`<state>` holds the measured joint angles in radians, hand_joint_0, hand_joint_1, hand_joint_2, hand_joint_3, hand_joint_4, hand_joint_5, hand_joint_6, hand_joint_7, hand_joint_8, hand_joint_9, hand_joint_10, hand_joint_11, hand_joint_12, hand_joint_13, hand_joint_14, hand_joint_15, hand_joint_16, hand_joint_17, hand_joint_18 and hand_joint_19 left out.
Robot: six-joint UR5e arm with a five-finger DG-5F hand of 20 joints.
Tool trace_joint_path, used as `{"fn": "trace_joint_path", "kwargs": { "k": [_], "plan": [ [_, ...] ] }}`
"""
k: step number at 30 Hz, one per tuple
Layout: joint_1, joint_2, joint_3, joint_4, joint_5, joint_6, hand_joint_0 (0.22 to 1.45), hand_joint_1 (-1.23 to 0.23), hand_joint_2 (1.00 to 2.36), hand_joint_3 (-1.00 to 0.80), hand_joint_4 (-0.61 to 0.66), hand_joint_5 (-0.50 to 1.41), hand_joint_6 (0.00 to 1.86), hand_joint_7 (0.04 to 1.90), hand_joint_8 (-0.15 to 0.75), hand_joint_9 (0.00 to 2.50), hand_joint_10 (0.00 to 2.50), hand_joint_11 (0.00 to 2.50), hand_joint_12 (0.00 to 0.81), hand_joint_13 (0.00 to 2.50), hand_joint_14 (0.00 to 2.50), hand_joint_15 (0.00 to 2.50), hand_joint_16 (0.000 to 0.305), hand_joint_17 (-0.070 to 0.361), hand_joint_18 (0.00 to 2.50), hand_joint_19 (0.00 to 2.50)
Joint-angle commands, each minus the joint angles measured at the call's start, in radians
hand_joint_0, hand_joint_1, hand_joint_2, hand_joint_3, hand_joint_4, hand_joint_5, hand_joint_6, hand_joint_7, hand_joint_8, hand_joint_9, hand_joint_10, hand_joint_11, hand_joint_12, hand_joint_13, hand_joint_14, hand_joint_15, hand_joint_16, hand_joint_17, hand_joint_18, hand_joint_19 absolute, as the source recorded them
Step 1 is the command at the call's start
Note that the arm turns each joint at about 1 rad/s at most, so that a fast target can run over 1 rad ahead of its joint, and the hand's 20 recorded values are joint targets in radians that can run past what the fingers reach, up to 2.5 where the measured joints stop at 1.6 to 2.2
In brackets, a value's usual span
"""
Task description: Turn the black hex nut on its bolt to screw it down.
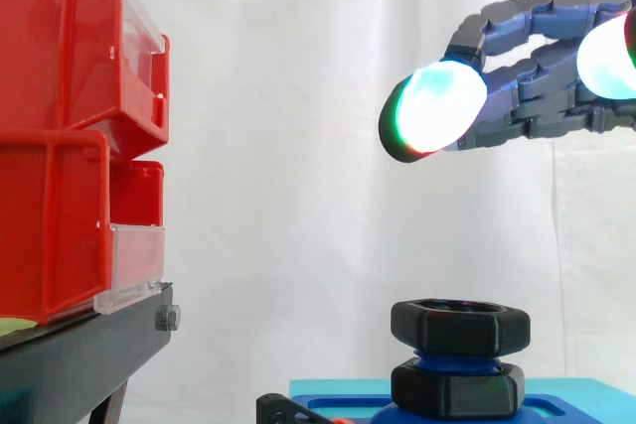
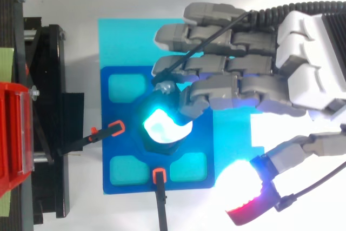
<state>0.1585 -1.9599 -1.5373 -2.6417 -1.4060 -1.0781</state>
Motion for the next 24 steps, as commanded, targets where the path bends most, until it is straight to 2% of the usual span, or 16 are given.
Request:
{"fn": "trace_joint_path", "kwargs": {
  "k": [1, 4, 5, 7, 8, 11, 13, 14, 15, 19, 24],
  "plan": [
    [0.022, 0.000, 0.000, 0.020, 0.030, -0.054, 0.49, -0.65, 1.00, -0.50, 0.18, -0.15, 0.50, 0.83, 0.281, 0.51, 0.01, 0.13, 0.380, 0.34, 0.00, 0.11, 0.056, 0.127, 0.00, 0.20],
    [0.036, 0.000, 0.002, 0.035, 0.044, -0.085, 0.48, -0.65, 1.00, -0.50, 0.18, -0.14, 0.50, 0.82, 0.285, 0.53, 0.01, 0.13, 0.383, 0.36, 0.01, 0.12, 0.057, 0.127, 0.02, 0.22],
    [0.050, 0.000, 0.000, 0.042, 0.052, -0.108, 0.49, -0.65, 1.00, -0.50, 0.18, -0.14, 0.50, 0.83, 0.285, 0.54, 0.01, 0.14, 0.384, 0.36, 0.00, 0.12, 0.056, 0.127, 0.03, 0.22],
    [0.062, -0.002, 0.002, 0.046, 0.062, -0.129, 0.49, -0.65, 1.00, -0.50, 0.18, -0.14, 0.50, 0.83, 0.286, 0.55, 0.01, 0.14, 0.386, 0.37, 0.00, 0.13, 0.056, 0.126, 0.05, 0.23],
    [0.073, -0.017, 0.005, 0.054, 0.075, -0.148, 0.49, -0.65, 1.00, -0.50, 0.18, -0.14, 0.50, 0.83, 0.286, 0.55, 0.01, 0.15, 0.386, 0.37, 0.00, 0.13, 0.056, 0.126, 0.05, 0.23],
    [0.085, -0.048, 0.034, 0.048, 0.088, -0.146, 0.49, -0.64, 1.00, -0.50, 0.18, -0.14, 0.50, 0.84, 0.287, 0.56, 0.01, 0.15, 0.385, 0.37, 0.00, 0.12, 0.056, 0.126, 0.07, 0.23],
    [0.088, -0.068, 0.060, 0.045, 0.088, -0.141, 0.49, -0.64, 1.00, -0.50, 0.19, -0.13, 0.50, 0.86, 0.287, 0.56, 0.01, 0.16, 0.385, 0.38, 0.00, 0.13, 0.056, 0.126, 0.08, 0.25],
    [0.088, -0.086, 0.091, 0.032, 0.088, -0.135, 0.49, -0.64, 1.00, -0.50, 0.19, -0.13, 0.50, 0.87, 0.288, 0.57, 0.01, 0.16, 0.385, 0.38, 0.00, 0.13, 0.056, 0.126, 0.08, 0.24],
    [0.090, -0.119, 0.135, -0.011, 0.085, -0.128, 0.49, -0.64, 1.00, -0.50, 0.19, -0.12, 0.50, 0.89, 0.289, 0.57, 0.01, 0.15, 0.386, 0.38, 0.00, 0.13, 0.056, 0.126, 0.08, 0.24],
    [0.090, -0.151, 0.197, -0.081, 0.085, -0.125, 0.49, -0.63, 1.00, -0.50, 0.20, -0.11, 0.50, 0.93, 0.292, 0.58, 0.01, 0.16, 0.386, 0.38, 0.00, 0.14, 0.056, 0.126, 0.09, 0.25],
    [0.095, -0.151, 0.197, -0.087, 0.084, -0.138, 0.49, -0.63, 1.00, -0.50, 0.17, -0.10, 0.50, 0.94, 0.294, 0.59, 0.01, 0.17, 0.386, 0.38, 0.00, 0.14, 0.056, 0.126, 0.10, 0.26]
  ]
}}
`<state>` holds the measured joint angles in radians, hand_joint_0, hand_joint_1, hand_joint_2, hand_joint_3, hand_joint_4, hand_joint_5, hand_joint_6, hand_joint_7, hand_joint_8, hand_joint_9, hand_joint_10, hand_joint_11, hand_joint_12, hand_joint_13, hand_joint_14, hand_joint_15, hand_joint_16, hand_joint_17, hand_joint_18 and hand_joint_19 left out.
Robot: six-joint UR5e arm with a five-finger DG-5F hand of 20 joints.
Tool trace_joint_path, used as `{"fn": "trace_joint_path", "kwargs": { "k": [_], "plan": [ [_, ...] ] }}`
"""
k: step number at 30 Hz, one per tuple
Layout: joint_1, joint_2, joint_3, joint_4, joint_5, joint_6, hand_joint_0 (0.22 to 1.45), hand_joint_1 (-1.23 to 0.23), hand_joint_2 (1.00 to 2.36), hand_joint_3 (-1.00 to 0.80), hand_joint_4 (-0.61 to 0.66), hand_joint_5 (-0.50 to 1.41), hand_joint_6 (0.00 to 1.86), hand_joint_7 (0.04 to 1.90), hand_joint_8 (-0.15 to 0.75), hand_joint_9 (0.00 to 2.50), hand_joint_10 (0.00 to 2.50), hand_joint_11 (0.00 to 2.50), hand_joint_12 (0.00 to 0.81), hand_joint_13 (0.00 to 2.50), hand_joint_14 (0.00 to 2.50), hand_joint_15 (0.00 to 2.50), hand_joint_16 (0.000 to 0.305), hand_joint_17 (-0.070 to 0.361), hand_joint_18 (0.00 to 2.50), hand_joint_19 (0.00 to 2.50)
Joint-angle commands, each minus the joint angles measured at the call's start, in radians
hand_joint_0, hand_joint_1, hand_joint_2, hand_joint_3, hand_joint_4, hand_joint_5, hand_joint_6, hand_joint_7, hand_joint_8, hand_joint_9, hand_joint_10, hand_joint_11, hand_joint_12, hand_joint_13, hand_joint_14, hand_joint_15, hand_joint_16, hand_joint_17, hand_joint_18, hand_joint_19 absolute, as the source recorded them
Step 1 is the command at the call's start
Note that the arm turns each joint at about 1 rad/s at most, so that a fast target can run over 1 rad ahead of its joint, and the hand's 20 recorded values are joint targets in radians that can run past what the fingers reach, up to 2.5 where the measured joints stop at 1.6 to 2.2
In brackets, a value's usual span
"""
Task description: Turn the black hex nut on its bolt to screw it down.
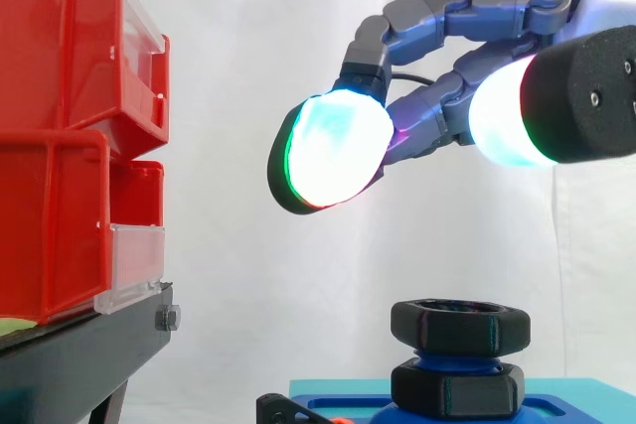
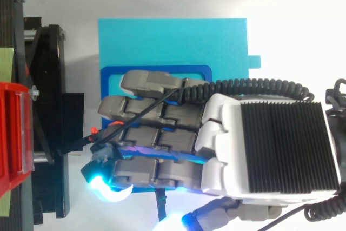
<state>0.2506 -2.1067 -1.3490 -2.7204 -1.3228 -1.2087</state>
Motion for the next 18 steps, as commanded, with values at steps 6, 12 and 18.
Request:
{"fn": "trace_joint_path", "kwargs": {
  "k": [6, 12, 18],
  "plan": [
    [0.003, -0.018, 0.008, -0.007, -0.004, -0.034, 0.49, -0.59, 1.00, -0.50, 0.14, -0.09, 0.50, 0.96, 0.287, 0.59, 0.01, 0.15, 0.386, 0.38, 0.00, 0.14, 0.056, 0.125, 0.10, 0.27],
    [-0.005, -0.070, 0.010, 0.005, -0.018, -0.034, 0.49, -0.57, 1.00, -0.50, 0.11, -0.07, 0.50, 1.00, 0.276, 0.61, 0.01, 0.15, 0.383, 0.38, 0.01, 0.14, 0.055, 0.123, 0.10, 0.26],
    [-0.011, -0.070, 0.010, 0.027, -0.052, -0.046, 0.49, -0.55, 1.00, -0.50, 0.09, -0.05, 0.51, 1.04, 0.270, 0.63, 0.01, 0.14, 0.382, 0.38, 0.01, 0.13, 0.055, 0.123, 0.11, 0.27]
  ]
}}
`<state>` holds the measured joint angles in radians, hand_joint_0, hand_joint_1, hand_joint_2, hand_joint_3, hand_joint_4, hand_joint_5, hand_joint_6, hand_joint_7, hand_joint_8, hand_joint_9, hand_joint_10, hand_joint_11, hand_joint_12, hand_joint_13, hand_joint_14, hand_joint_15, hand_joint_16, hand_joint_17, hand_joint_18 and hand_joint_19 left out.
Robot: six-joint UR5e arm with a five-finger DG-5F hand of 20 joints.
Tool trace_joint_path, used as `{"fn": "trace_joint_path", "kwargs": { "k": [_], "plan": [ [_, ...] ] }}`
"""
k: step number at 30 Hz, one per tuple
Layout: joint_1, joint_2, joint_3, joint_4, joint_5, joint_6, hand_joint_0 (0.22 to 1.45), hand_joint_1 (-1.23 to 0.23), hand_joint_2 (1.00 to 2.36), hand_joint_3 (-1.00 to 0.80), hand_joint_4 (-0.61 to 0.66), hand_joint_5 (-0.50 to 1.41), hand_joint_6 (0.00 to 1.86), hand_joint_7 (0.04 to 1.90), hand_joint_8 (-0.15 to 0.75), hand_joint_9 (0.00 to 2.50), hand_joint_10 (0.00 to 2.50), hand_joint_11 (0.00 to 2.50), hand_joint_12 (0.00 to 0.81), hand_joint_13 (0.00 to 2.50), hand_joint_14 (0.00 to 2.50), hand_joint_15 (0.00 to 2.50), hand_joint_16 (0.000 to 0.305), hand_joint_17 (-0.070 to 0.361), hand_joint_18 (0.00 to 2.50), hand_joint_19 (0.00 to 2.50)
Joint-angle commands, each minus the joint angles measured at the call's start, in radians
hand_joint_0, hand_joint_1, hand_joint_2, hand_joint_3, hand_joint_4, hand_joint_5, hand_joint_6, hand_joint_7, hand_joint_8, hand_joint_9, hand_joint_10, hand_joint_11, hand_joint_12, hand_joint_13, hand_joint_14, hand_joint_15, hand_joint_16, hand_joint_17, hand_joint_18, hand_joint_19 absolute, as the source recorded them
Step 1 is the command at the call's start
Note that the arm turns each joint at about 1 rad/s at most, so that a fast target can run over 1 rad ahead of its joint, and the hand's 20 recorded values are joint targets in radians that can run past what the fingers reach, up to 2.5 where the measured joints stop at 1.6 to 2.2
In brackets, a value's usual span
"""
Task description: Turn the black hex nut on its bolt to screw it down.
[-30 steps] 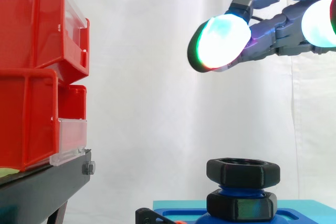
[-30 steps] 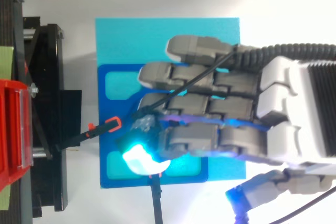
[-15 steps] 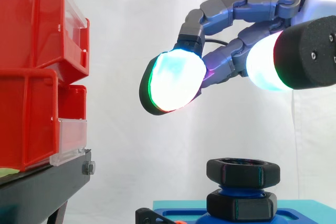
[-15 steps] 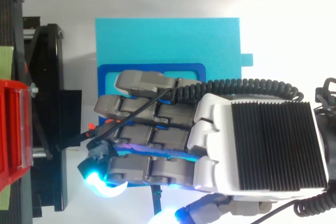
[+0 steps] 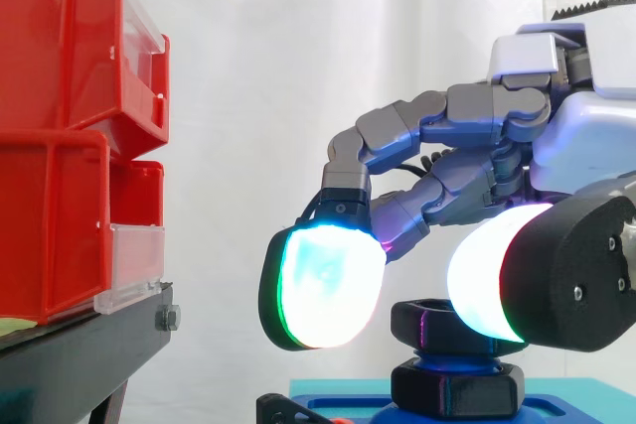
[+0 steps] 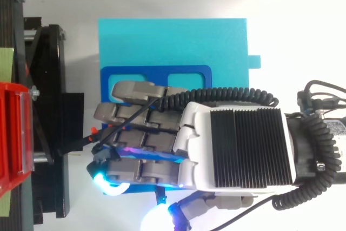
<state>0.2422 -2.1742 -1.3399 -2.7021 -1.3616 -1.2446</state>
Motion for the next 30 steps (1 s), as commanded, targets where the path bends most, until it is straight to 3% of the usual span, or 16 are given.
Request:
{"fn": "trace_joint_path", "kwargs": {
  "k": [1, 8, 15, 16, 25, 30],
  "plan": [
    [-0.003, -0.002, 0.001, 0.008, -0.014, -0.015, 0.49, -0.54, 1.00, -0.50, 0.08, -0.05, 0.51, 1.05, 0.270, 0.63, 0.01, 0.13, 0.382, 0.38, 0.00, 0.13, 0.054, 0.123, 0.11, 0.27],
    [-0.007, -0.002, 0.001, 0.012, -0.016, -0.064, 0.49, -0.53, 1.00, -0.50, 0.08, -0.05, 0.51, 1.04, 0.261, 0.64, 0.01, 0.12, 0.380, 0.39, 0.00, 0.13, 0.054, 0.121, 0.12, 0.27],
    [-0.018, -0.002, 0.001, 0.012, -0.041, -0.099, 0.49, -0.52, 1.00, -0.50, 0.09, -0.04, 0.51, 1.11, 0.264, 0.66, 0.00, 0.11, 0.383, 0.40, 0.00, 0.13, 0.053, 0.120, 0.13, 0.29],
    [-0.026, -0.004, 0.001, 0.012, -0.050, -0.108, 0.49, -0.51, 1.00, -0.50, 0.09, -0.04, 0.51, 1.12, 0.266, 0.66, 0.00, 0.12, 0.384, 0.41, 0.01, 0.13, 0.053, 0.120, 0.14, 0.29],
    [-0.041, -0.002, 0.001, 0.008, -0.082, -0.122, 0.48, -0.48, 1.00, -0.50, 0.15, -0.02, 0.50, 1.30, 0.280, 0.68, 0.01, 0.14, 0.391, 0.42, 0.00, 0.14, 0.054, 0.122, 0.15, 0.29],
    [-0.049, -0.002, 0.001, 0.007, -0.093, -0.122, 0.48, -0.47, 1.00, -0.50, 0.15, -0.02, 0.50, 1.28, 0.288, 0.69, 0.01, 0.14, 0.392, 0.42, 0.00, 0.14, 0.055, 0.123, 0.16, 0.30]
  ]
}}
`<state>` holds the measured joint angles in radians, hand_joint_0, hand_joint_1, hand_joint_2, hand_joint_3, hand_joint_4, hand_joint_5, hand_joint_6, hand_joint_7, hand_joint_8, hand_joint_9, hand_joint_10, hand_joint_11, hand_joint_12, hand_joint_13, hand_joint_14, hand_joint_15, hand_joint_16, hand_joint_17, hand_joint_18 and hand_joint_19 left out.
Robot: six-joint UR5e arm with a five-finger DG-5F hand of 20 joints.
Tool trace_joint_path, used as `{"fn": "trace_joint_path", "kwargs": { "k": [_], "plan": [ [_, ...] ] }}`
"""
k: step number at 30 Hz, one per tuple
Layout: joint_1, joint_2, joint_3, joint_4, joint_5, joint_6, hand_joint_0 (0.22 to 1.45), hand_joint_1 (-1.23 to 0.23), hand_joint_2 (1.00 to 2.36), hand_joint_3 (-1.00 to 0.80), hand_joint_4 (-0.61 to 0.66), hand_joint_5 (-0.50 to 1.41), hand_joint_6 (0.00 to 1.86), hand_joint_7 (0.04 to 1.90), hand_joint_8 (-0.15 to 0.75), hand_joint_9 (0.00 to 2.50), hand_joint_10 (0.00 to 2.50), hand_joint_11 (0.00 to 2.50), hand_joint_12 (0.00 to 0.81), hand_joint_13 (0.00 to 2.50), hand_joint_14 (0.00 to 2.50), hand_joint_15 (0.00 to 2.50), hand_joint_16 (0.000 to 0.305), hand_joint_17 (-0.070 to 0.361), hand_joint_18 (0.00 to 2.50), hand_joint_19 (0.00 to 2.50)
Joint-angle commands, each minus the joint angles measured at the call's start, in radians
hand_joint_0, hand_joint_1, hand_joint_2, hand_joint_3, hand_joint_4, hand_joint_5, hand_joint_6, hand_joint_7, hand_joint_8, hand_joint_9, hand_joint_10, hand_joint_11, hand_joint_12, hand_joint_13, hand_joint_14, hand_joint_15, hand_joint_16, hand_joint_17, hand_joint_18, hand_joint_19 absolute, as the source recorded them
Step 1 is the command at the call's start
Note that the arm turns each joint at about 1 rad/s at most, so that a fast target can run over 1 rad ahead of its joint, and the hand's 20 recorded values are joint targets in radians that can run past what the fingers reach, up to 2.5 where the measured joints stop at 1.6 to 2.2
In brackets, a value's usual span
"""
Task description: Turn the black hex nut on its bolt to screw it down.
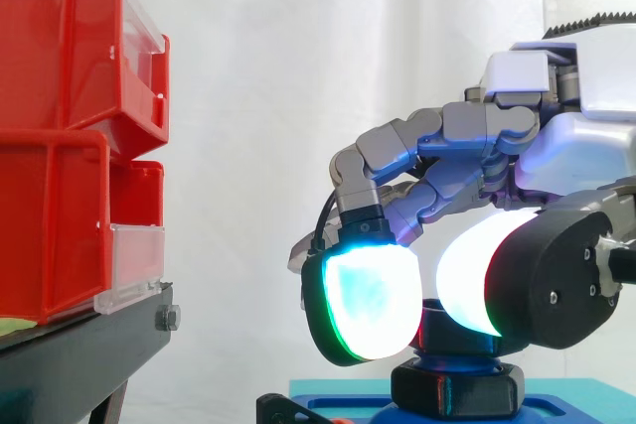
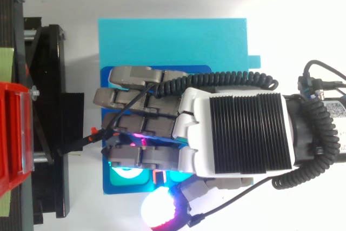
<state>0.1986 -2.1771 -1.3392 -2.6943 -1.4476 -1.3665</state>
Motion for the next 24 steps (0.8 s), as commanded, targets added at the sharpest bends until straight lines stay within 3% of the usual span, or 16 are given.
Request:
{"fn": "trace_joint_path", "kwargs": {
  "k": [1, 12, 18, 24],
  "plan": [
    [-0.005, 0.000, 0.000, -0.001, -0.007, 0.000, 0.48, -0.47, 1.00, -0.50, 0.18, -0.02, 0.50, 1.26, 0.287, 0.69, 0.01, 0.14, 0.392, 0.42, 0.00, 0.14, 0.055, 0.123, 0.16, 0.30],
    [-0.015, -0.001, 0.000, 0.004, -0.022, -0.020, 0.48, -0.46, 1.00, -0.50, 0.15, -0.02, 0.50, 1.26, 0.286, 0.70, 0.01, 0.14, 0.396, 0.43, 0.01, 0.15, 0.055, 0.123, 0.17, 0.30],
    [-0.019, -0.001, 0.000, 0.005, -0.036, -0.036, 0.48, -0.25, 1.00, -0.50, 0.15, -0.03, 0.50, 1.21, 0.291, 0.71, 0.01, 0.15, 0.399, 0.43, 0.01, 0.16, 0.056, 0.126, 0.15, 0.32],
    [-0.030, -0.001, 0.000, 0.002, -0.048, -0.037, 0.48, -0.20, 1.00, -0.50, 0.18, -0.02, 0.50, 1.22, 0.294, 0.72, 0.01, 0.14, 0.400, 0.42, 0.01, 0.16, 0.056, 0.127, 0.15, 0.32]
  ]
}}
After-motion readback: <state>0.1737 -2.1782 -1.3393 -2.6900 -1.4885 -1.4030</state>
